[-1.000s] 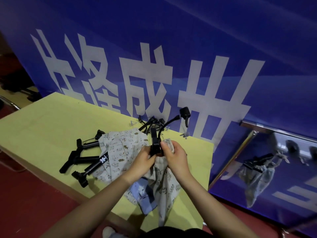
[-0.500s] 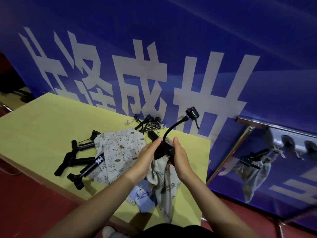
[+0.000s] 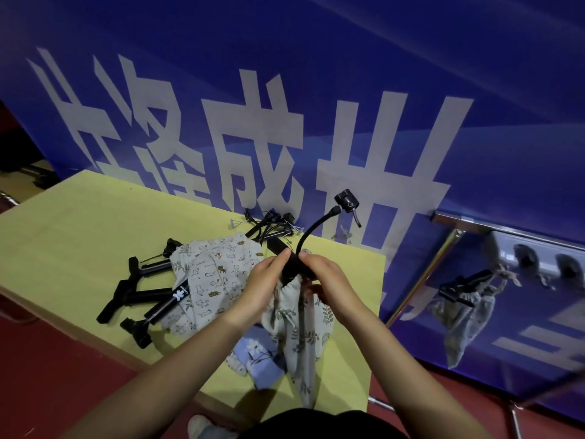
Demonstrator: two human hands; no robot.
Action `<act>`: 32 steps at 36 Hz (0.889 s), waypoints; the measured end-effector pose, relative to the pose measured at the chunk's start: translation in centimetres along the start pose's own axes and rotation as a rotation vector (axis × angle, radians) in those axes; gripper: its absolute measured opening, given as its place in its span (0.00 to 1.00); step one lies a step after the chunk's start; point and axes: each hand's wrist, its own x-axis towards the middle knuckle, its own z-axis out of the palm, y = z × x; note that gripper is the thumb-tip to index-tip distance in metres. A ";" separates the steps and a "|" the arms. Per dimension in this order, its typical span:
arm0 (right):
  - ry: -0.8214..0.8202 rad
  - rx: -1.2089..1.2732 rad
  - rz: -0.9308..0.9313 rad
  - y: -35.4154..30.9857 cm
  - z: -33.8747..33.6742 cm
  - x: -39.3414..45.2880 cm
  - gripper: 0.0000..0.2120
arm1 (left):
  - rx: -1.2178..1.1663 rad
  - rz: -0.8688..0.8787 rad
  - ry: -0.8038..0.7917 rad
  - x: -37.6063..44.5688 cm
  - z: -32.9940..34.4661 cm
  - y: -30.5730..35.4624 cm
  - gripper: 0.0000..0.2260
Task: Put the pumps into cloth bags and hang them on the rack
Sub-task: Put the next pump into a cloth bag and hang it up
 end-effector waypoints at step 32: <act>-0.027 0.028 -0.017 -1.1 -0.7 1.6 0.09 | -0.035 -0.270 -0.058 1.5 -4.7 2.1 0.12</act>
